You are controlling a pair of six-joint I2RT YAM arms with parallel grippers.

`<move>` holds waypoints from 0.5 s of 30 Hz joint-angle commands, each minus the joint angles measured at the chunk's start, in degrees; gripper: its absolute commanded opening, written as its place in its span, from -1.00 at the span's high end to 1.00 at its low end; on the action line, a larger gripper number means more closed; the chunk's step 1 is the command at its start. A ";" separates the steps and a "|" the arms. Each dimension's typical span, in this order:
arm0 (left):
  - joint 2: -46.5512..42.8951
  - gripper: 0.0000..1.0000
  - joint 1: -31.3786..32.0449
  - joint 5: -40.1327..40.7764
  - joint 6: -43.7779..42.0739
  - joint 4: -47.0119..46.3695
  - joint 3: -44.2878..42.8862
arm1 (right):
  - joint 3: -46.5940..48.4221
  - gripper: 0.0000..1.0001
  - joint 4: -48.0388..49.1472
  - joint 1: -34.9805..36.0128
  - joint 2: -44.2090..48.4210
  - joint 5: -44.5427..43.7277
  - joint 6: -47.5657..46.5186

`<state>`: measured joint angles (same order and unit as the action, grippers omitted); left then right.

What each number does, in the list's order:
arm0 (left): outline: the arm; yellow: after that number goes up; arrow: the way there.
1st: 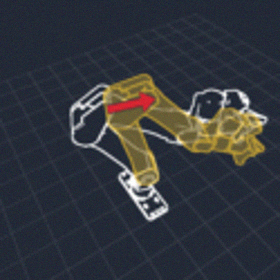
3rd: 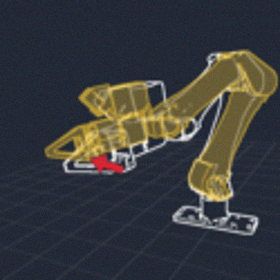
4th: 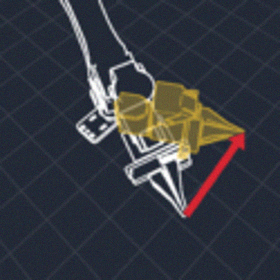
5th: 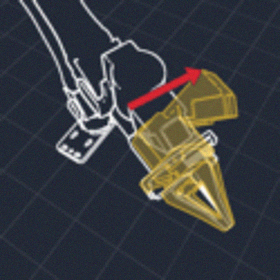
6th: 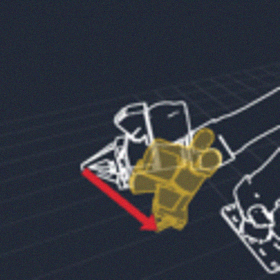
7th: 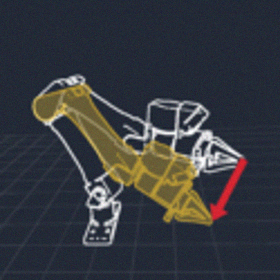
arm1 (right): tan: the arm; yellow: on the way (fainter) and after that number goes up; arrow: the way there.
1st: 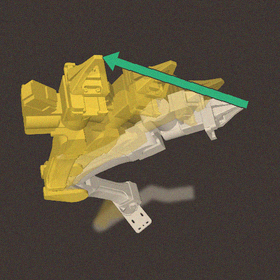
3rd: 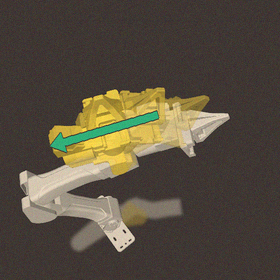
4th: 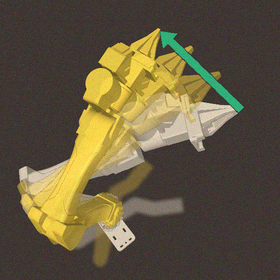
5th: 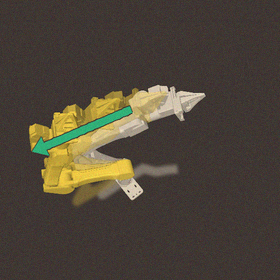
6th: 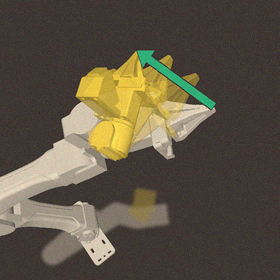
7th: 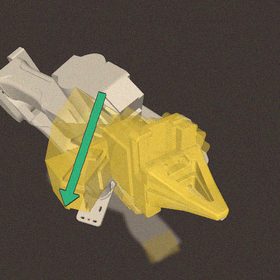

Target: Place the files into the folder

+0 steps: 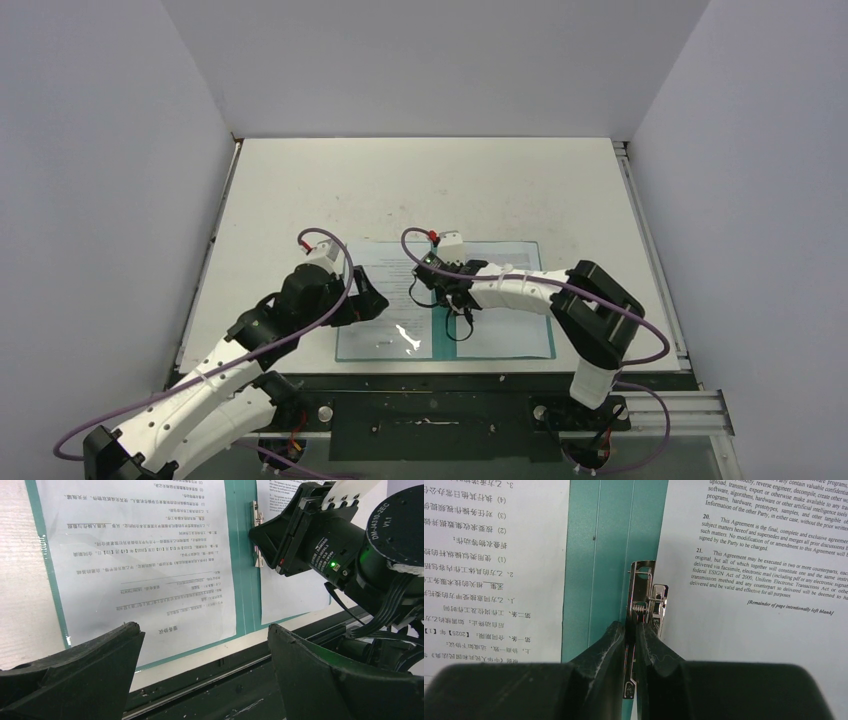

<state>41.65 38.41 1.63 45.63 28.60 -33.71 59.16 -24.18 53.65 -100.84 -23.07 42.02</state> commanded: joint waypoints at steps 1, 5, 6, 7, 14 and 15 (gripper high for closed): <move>0.09 -0.93 -1.09 -0.49 -0.73 0.51 -0.65 | 0.49 0.89 0.52 -1.64 2.75 1.31 -2.47; 0.35 -0.93 -2.87 -0.43 0.23 0.77 -0.25 | -0.78 0.89 1.57 -3.36 5.93 3.90 -4.04; 0.48 -0.93 -3.55 -0.81 0.44 0.71 -0.03 | -0.99 0.89 1.59 -3.71 6.72 4.24 -4.39; 0.60 -0.93 -4.26 -1.22 0.51 0.55 0.15 | -1.24 0.89 1.60 -4.00 7.42 4.52 -4.79; 0.89 -0.93 -8.12 -3.22 1.30 -1.10 1.98 | -2.32 0.89 0.32 -5.67 13.53 6.06 -7.28; 0.93 -0.93 -8.55 -3.82 1.43 -1.55 2.31 | -2.49 0.89 0.14 -5.96 14.45 6.33 -7.61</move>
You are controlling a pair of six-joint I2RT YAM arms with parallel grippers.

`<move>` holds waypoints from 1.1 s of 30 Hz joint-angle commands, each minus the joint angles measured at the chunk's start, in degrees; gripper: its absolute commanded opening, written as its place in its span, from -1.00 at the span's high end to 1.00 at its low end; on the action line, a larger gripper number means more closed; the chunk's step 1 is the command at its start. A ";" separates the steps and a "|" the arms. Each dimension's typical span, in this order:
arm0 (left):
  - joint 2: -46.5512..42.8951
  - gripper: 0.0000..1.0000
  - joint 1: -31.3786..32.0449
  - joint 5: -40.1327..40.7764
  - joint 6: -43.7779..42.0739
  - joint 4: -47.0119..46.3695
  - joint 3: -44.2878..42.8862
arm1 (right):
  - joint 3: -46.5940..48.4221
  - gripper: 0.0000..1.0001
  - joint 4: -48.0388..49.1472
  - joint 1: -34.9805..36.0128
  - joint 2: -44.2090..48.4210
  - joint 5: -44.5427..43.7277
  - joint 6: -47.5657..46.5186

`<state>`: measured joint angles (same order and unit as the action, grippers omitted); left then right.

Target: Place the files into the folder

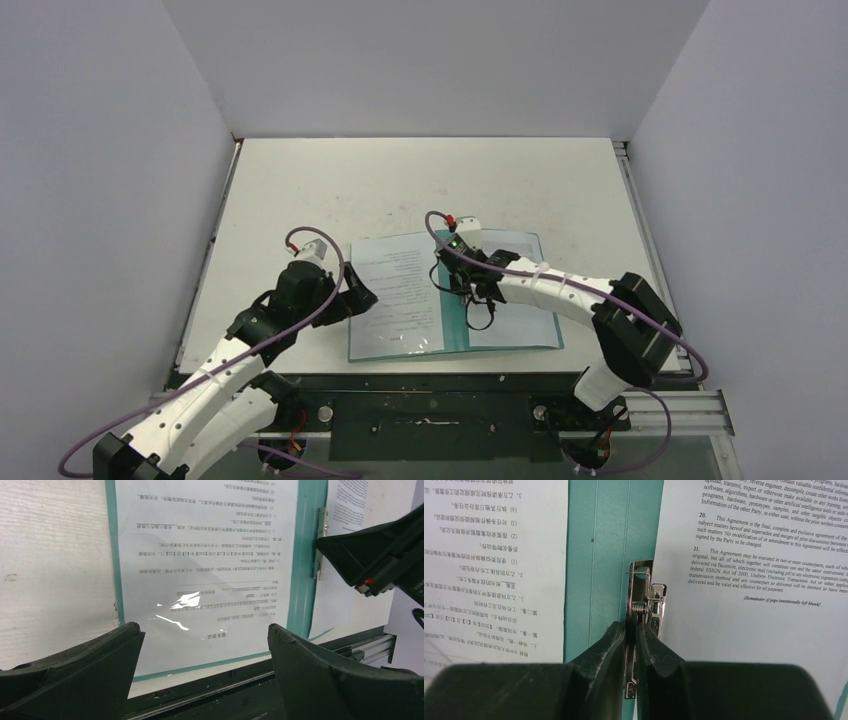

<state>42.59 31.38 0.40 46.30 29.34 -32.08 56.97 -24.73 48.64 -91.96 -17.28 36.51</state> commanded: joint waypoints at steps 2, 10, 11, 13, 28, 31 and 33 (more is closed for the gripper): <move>0.24 -0.93 -2.40 -3.44 1.31 -2.79 1.11 | -0.45 0.89 0.08 -1.45 7.68 0.91 -2.70; 1.33 -0.93 -6.01 -7.26 3.48 -6.56 3.59 | -0.16 0.89 -2.76 -4.48 14.79 3.87 -5.42; 1.40 -0.93 -6.35 -7.94 3.85 -7.26 4.00 | 0.08 0.89 -3.20 -4.89 15.53 4.27 -5.68; 1.44 -0.93 -6.97 -9.17 4.61 -9.08 5.01 | 0.39 0.89 -3.75 -5.62 16.96 5.15 -6.32; -1.06 -0.99 -10.78 -28.69 18.20 -38.01 18.13 | 2.88 0.89 -6.82 -12.07 23.72 14.27 -9.27; -1.18 -0.76 -10.93 -31.65 21.75 -44.73 20.53 | 2.73 0.89 -6.66 -12.26 23.91 15.02 -9.26; -1.30 -0.58 -10.95 -32.87 23.22 -47.65 21.53 | 2.62 0.89 -6.48 -12.26 24.06 15.37 -9.20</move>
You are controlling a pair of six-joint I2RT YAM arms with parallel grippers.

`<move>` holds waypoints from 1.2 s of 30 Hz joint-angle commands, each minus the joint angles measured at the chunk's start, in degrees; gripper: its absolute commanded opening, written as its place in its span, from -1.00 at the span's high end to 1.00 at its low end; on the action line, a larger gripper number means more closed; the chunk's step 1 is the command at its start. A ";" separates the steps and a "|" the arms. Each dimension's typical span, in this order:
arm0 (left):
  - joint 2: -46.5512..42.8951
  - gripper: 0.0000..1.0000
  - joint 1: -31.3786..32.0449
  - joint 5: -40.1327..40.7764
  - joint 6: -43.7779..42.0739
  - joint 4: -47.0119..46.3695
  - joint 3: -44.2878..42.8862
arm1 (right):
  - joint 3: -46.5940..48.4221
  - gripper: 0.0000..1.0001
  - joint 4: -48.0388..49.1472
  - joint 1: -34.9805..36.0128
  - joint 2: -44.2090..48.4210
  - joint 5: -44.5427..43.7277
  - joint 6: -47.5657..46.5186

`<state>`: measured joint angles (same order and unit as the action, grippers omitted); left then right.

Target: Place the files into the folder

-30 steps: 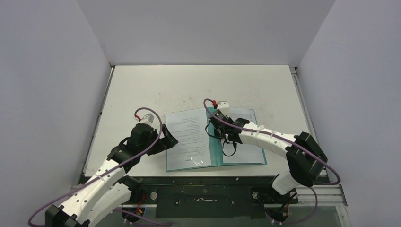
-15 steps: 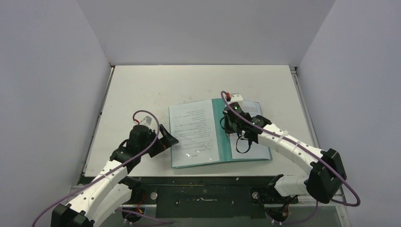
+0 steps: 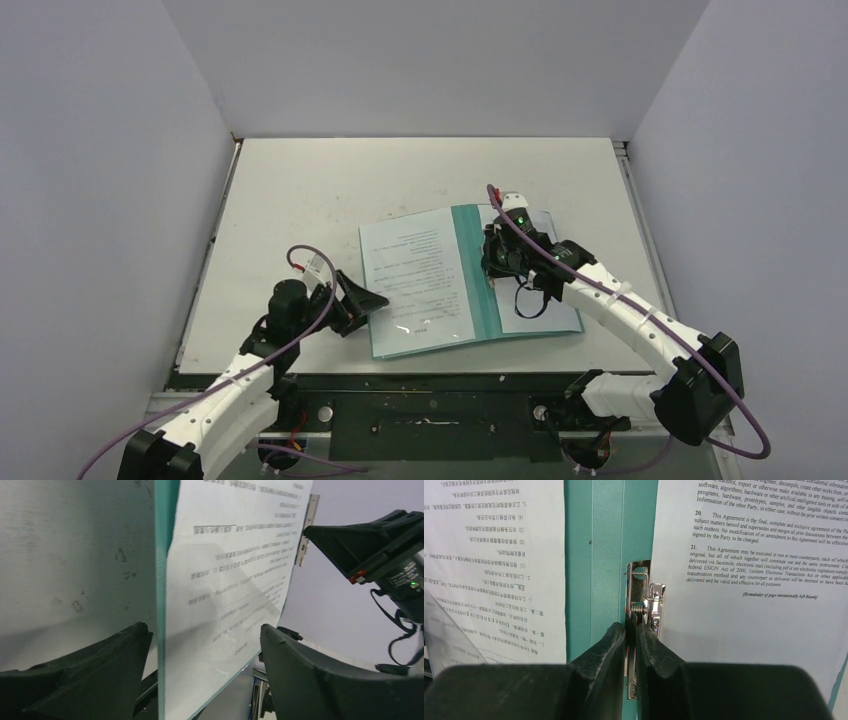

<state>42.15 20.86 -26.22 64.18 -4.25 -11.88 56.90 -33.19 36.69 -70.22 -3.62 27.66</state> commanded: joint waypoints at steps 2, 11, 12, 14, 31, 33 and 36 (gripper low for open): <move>-0.77 -0.41 -0.42 -7.40 6.42 -16.28 2.02 | 2.60 0.89 2.10 -0.34 2.28 1.98 -0.33; -2.47 0.65 -0.95 -10.13 7.52 -17.12 2.25 | 1.67 0.89 2.69 -0.39 1.15 1.37 -0.19; -2.94 0.95 -1.00 -10.16 6.90 -15.70 1.78 | 1.49 0.89 2.68 -0.40 0.88 1.33 -0.23; -3.64 1.00 -1.28 -10.22 6.05 -13.17 1.03 | 0.95 0.89 2.99 -0.34 0.34 1.18 -0.20; -6.78 1.00 -6.65 -13.48 -11.38 22.71 -12.98 | -0.61 -0.27 3.71 -0.73 -4.47 -2.72 -1.49; -6.50 1.00 -6.94 -12.15 -14.79 28.32 -16.07 | -1.11 -0.46 3.57 -0.85 -3.88 -4.31 -1.15; -5.76 1.00 -7.40 -9.37 -19.89 37.60 -20.29 | -2.74 -0.59 4.07 -1.64 -3.10 -5.97 -0.48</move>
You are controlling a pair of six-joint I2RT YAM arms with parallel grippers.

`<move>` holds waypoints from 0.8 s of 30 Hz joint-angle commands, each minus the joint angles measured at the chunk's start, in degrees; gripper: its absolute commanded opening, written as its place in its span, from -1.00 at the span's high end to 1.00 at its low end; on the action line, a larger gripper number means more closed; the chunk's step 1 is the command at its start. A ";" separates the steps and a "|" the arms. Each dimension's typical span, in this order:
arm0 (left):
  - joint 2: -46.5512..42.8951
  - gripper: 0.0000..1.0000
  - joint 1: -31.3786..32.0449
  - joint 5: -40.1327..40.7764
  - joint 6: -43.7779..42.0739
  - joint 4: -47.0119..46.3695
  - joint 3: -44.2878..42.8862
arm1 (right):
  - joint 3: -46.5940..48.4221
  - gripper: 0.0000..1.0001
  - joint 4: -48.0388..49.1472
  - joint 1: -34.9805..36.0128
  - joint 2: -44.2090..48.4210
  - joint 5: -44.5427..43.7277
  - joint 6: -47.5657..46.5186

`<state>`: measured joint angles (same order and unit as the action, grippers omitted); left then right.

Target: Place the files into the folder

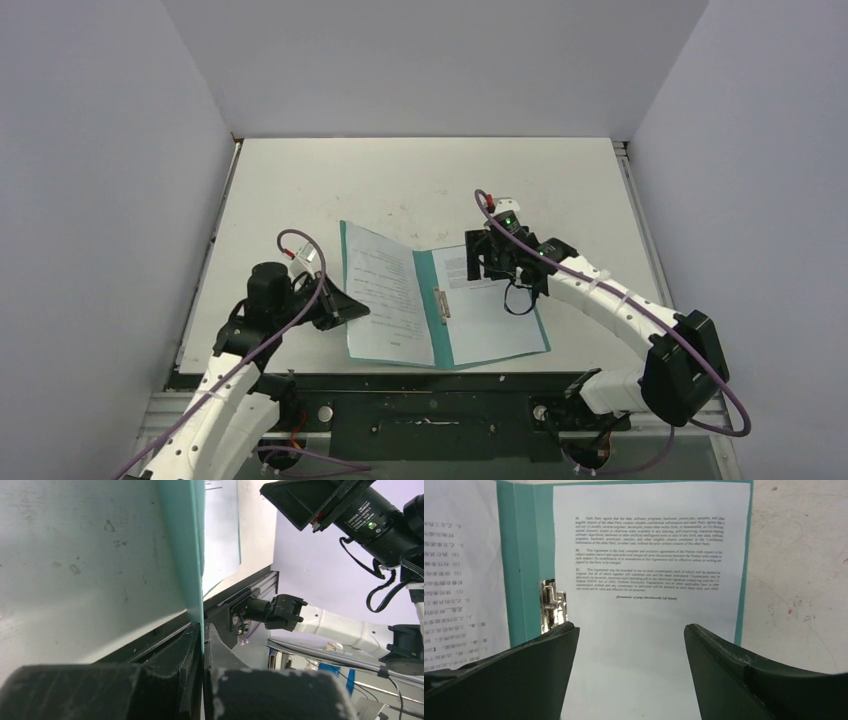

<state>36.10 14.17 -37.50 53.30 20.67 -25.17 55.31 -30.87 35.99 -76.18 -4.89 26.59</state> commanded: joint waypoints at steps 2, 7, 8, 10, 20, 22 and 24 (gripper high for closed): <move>0.75 1.00 -0.87 3.94 -12.29 17.96 -10.12 | -2.71 -0.65 2.75 -1.62 3.33 -4.84 1.34; 2.04 1.00 -0.95 11.52 -19.94 29.92 -18.04 | -7.75 -0.82 7.00 -2.99 3.38 -3.52 2.94; 1.93 1.00 -0.99 12.75 -20.72 31.25 -19.09 | -8.63 -0.84 7.69 -3.25 3.10 -3.09 3.34; 1.79 1.00 -0.99 14.55 -21.92 33.25 -20.93 | -10.53 -0.87 9.67 -3.40 2.62 -1.58 4.04; 3.99 0.80 -0.99 18.67 -25.19 36.90 -26.69 | -19.90 -0.98 20.08 -3.28 -0.19 10.11 8.17; 4.38 0.73 -1.01 18.27 -24.98 36.28 -26.94 | -21.00 -0.99 22.26 -3.31 -1.22 12.22 8.89; 4.55 0.62 -1.00 17.53 -24.41 35.09 -27.12 | -22.31 -0.99 24.97 -3.28 -2.09 14.24 9.74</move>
<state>40.42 13.41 -19.92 29.93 57.36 -49.34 34.81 -14.52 32.69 -76.75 3.36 33.63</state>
